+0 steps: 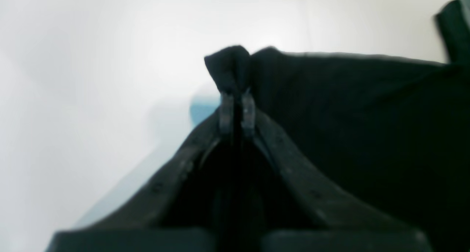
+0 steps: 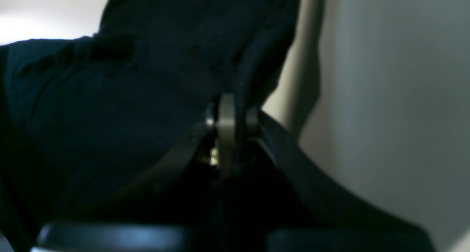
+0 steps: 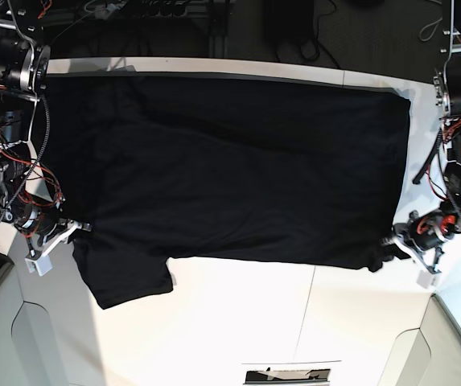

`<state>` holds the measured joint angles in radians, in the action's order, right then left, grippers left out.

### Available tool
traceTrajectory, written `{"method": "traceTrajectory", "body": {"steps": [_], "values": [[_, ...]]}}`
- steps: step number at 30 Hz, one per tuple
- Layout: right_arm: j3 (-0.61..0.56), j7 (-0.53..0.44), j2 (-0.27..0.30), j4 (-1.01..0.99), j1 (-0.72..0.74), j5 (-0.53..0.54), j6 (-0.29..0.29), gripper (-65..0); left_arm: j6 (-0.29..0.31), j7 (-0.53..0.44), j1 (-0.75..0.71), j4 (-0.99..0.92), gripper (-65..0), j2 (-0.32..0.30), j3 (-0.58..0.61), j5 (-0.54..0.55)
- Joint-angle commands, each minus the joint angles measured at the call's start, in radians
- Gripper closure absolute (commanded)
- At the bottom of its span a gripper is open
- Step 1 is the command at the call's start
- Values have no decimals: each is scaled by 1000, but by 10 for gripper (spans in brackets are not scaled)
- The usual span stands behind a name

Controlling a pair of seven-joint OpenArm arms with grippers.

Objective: Layout the t-shirt on the table in an organized manner, then fold the t-shirt properly
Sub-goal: 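Grasp the hem corners with both grippers and lift them toward the collar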

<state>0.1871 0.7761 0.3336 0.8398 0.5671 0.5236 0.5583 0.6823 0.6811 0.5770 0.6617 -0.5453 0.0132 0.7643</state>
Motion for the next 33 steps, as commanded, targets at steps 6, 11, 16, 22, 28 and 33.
{"method": "traceTrajectory", "body": {"steps": [6, 11, 16, 22, 28, 33], "values": [[3, 49, 89, 119, -18, 88, 7, 0, 16, 221, -18, 191, 0, -112, -4, 246], [3, 86, 148, 180, -87, 177, 11, 0, 16, 316, -99, 306, 0, -177, -4, 412], [5, 105, 186, 267, -187, 221, 15, 0, 16, 367, -186, 376, 0, -209, -4, 463], [26, 127, 193, 437, -332, 220, 14, 0, 16, 378, -309, 446, 0, -219, -4, 476], [54, 131, 192, 555, -460, 212, 14, 0, 16, 378, -403, 491, 0, -219, -4, 474], [56, 136, 189, 555, -516, 153, -6, 0, 16, 377, -448, 491, -1, -219, -4, 470]]}}
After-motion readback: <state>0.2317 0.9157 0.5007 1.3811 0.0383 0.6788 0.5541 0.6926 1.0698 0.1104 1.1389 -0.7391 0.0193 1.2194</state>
